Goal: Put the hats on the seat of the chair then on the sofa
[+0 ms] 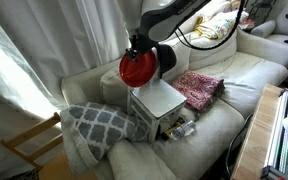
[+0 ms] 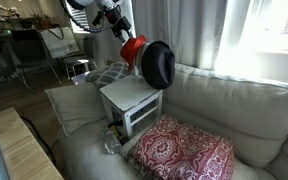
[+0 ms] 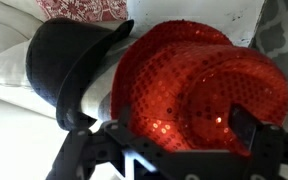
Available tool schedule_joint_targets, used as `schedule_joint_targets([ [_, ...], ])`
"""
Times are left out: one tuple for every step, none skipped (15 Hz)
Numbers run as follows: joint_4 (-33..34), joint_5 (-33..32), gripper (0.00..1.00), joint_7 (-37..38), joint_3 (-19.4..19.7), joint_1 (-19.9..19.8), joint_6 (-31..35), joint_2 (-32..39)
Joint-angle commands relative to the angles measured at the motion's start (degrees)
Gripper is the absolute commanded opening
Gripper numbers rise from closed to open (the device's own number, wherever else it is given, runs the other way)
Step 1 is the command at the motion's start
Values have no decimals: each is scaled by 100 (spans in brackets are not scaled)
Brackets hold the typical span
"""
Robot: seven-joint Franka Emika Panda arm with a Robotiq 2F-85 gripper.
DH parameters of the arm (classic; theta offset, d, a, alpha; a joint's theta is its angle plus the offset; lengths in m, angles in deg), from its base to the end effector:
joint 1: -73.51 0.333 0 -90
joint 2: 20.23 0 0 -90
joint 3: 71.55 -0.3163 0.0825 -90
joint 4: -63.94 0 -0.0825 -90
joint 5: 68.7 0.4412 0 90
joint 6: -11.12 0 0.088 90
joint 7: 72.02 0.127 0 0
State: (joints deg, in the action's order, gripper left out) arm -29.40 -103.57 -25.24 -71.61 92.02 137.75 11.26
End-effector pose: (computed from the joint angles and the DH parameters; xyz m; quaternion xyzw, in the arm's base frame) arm 0.7123 0.2094 0.2585 0.9679 -0.0629 0.1438 0.1964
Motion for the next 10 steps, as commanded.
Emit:
schedule_joint_targets([
  [410, -35, 86, 127, 199, 147, -198, 321],
  [462, -31, 79, 128, 226, 153, -196, 361],
  [493, -2, 77, 109, 231, 143, -174, 404],
  [507, 40, 63, 59, 212, 116, -88, 429],
  [554, 24, 50, 86, 238, 137, -125, 469],
  [574, 41, 40, 62, 233, 130, -112, 494],
  [600, 48, 34, 63, 240, 132, -127, 509],
  [618, 57, 27, 61, 243, 133, -132, 517],
  [625, 71, 19, 63, 243, 138, -145, 510],
  [630, 83, 12, 49, 240, 141, -163, 505],
])
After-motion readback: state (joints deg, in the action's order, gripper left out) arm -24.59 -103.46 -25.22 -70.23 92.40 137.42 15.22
